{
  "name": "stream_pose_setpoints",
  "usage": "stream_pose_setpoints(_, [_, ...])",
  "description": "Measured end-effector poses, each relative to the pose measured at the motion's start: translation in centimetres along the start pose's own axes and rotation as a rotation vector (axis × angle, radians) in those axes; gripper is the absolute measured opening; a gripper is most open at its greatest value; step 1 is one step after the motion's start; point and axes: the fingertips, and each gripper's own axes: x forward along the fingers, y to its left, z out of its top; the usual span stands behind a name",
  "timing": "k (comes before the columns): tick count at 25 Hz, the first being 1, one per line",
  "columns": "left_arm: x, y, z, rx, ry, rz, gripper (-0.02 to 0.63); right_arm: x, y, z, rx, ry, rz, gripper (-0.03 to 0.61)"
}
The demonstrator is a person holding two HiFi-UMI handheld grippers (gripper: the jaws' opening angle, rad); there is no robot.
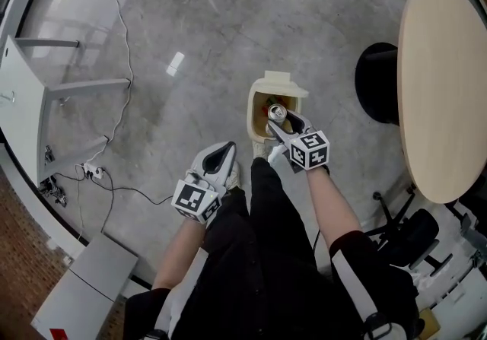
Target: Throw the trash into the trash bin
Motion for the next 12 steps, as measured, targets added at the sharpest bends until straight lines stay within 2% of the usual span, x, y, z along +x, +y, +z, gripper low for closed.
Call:
stream_pose_setpoints(4, [-0.9, 0.2, -0.6, -0.020, 0.002, 0.018, 0.002, 0.6, -0.7, -0.9, 0.040, 0.027, -0.011, 0.250])
stream_pose_setpoints(7, [-1.1, 0.2, -0.9, -0.030, -0.001, 0.016, 0.002, 0.5, -0.8, -2.1, 0.048, 0.064, -0.022, 0.291])
stream_pose_setpoints(12, [-1.3, 0.4, -0.5, -0.018, -0.008, 0.003, 0.002, -0.5, -0.8, -2.7, 0.079, 0.048, -0.050, 0.275])
